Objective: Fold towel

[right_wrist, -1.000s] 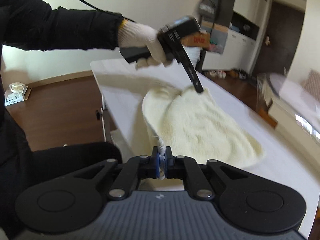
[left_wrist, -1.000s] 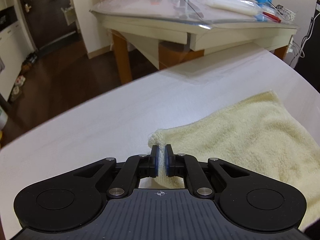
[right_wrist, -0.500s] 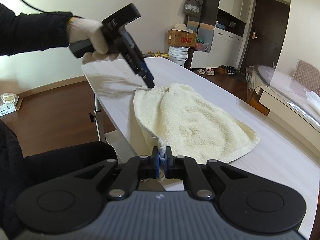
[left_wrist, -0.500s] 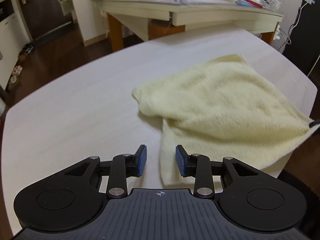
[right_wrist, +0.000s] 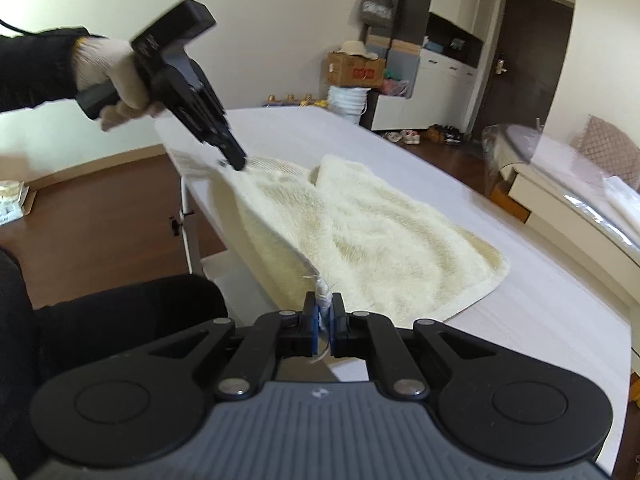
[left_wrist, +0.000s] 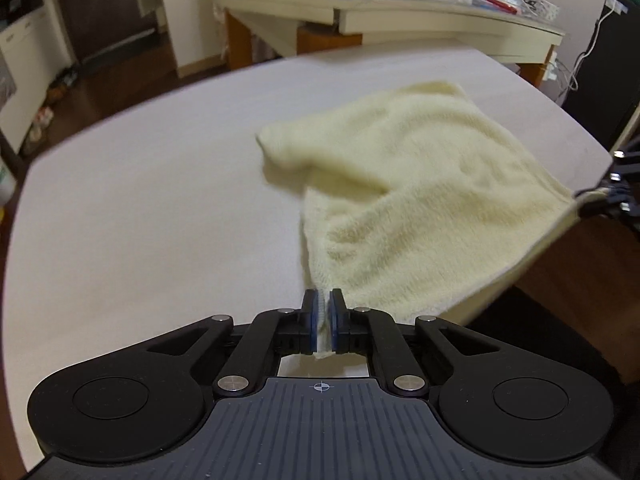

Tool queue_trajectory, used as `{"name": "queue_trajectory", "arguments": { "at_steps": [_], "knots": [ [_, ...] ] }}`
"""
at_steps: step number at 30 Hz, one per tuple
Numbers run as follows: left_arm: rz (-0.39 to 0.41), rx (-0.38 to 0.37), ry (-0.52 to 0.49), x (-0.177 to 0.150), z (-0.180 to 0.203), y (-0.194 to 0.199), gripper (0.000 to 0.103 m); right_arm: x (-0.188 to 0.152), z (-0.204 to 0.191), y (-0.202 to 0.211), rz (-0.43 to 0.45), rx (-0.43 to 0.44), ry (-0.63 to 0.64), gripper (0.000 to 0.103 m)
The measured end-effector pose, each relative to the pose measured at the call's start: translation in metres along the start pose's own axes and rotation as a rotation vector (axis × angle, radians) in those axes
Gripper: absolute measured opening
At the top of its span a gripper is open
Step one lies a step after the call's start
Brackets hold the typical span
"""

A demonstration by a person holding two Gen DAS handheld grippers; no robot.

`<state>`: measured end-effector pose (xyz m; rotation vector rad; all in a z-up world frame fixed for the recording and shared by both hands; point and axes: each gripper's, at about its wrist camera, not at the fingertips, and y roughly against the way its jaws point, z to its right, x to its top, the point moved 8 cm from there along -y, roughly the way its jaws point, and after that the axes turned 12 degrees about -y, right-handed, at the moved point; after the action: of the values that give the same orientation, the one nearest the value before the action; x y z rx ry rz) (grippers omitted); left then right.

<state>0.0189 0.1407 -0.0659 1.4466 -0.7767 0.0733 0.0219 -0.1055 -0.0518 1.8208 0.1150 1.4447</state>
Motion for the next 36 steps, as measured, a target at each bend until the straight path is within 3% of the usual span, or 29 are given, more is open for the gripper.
{"name": "queue_trajectory", "arguments": {
  "at_steps": [2, 5, 10, 13, 21, 27, 32, 34, 36],
  "knots": [
    [-0.010, -0.009, -0.004, -0.004, 0.002, 0.001, 0.008, -0.003, -0.002, -0.001, -0.017, 0.005, 0.002, 0.007],
    [-0.011, -0.026, 0.004, -0.002, -0.004, 0.004, 0.016, -0.003, -0.004, 0.005, -0.016, 0.026, -0.013, 0.017],
    [0.044, 0.024, 0.025, 0.030, -0.038, 0.009, 0.029, 0.010, 0.005, 0.024, 0.072, 0.065, -0.082, 0.019],
    [0.077, 0.069, 0.015, 0.058, -0.053, -0.001, 0.029, 0.022, 0.023, 0.024, 0.125, 0.022, -0.130, 0.031],
    [0.106, 0.099, -0.057, 0.128, -0.064, -0.061, 0.029, 0.054, 0.108, -0.029, 0.139, -0.178, -0.248, 0.033],
    [0.080, 0.087, -0.059, 0.133, -0.074, -0.093, 0.032, 0.060, 0.156, -0.078, 0.086, -0.208, -0.293, 0.036],
    [0.080, 0.074, -0.069, 0.128, -0.074, -0.096, 0.025, 0.053, 0.167, -0.103, 0.037, -0.210, -0.290, 0.036],
    [0.080, 0.075, -0.082, 0.127, -0.072, -0.095, 0.011, 0.052, 0.170, -0.107, 0.034, -0.211, -0.295, 0.036],
    [0.082, 0.083, -0.097, 0.126, -0.070, -0.094, 0.008, 0.051, 0.172, -0.109, 0.028, -0.210, -0.304, 0.035]
  ]
}}
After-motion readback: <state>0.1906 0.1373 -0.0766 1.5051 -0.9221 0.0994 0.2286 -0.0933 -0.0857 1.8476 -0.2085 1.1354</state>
